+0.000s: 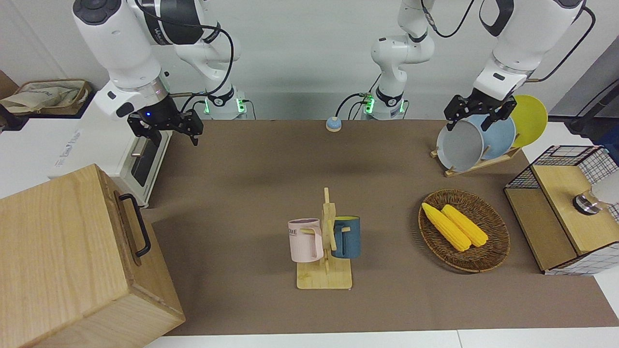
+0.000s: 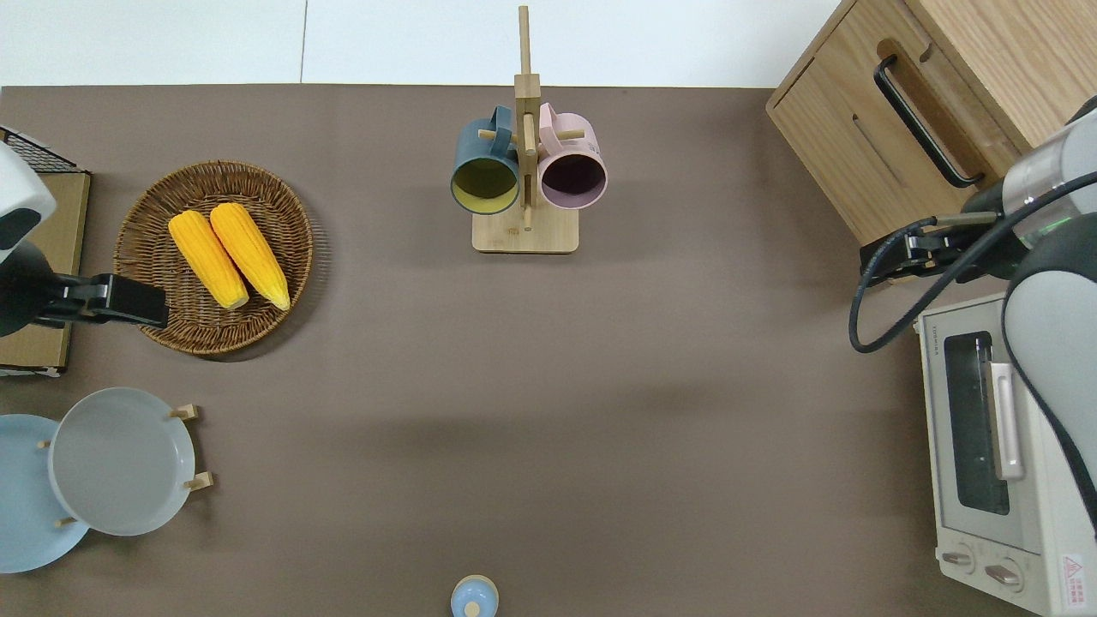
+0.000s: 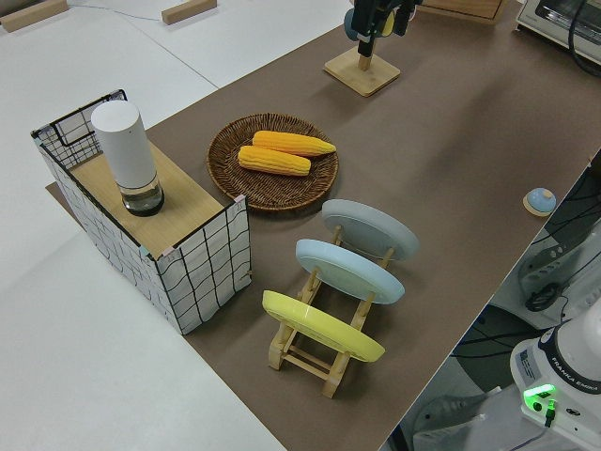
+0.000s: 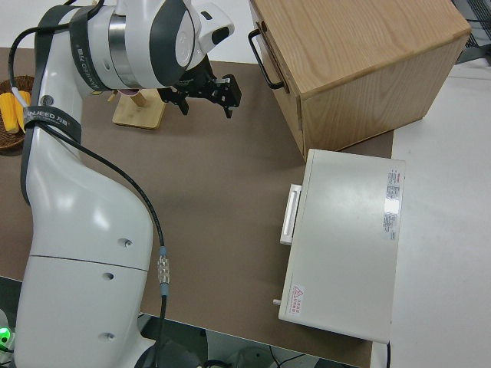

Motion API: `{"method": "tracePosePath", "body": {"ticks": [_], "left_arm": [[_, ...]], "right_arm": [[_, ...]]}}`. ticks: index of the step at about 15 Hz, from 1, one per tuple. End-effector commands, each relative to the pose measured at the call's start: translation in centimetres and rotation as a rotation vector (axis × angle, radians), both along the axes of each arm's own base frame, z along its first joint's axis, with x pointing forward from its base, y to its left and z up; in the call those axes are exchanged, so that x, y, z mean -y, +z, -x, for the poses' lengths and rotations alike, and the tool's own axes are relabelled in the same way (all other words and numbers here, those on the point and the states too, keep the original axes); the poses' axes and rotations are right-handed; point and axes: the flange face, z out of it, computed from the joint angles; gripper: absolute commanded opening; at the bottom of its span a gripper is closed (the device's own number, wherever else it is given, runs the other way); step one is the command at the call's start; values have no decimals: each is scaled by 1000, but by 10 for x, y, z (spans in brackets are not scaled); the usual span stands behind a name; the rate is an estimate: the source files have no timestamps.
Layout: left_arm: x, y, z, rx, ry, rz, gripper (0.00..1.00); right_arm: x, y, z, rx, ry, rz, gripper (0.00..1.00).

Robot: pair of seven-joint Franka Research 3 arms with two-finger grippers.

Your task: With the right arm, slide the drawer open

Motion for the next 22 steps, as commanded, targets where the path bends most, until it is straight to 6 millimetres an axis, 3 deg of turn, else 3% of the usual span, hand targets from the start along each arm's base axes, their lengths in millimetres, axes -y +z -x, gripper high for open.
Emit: {"method": "tracePosePath", "body": {"ticks": [1, 7, 11, 15, 17, 22], "left_arm": [[-1, 4, -2, -5, -12, -16, 993], [-1, 4, -2, -5, -12, -16, 993], [-1, 4, -2, -5, -12, -16, 993], [-1, 4, -2, -5, -12, -16, 993], [-1, 4, -2, -5, -12, -16, 993], [-1, 3, -2, -6, -12, -16, 993]], "right_arm": [[-2, 5, 2, 3, 2, -26, 985], [-3, 10, 5, 14, 7, -6, 985], [-8, 15, 6, 40, 46, 110, 985], [-47, 26, 4, 133, 138, 282, 987], [-49, 30, -1, 185, 158, 339, 985], [-100, 35, -3, 292, 306, 568, 985]]}}
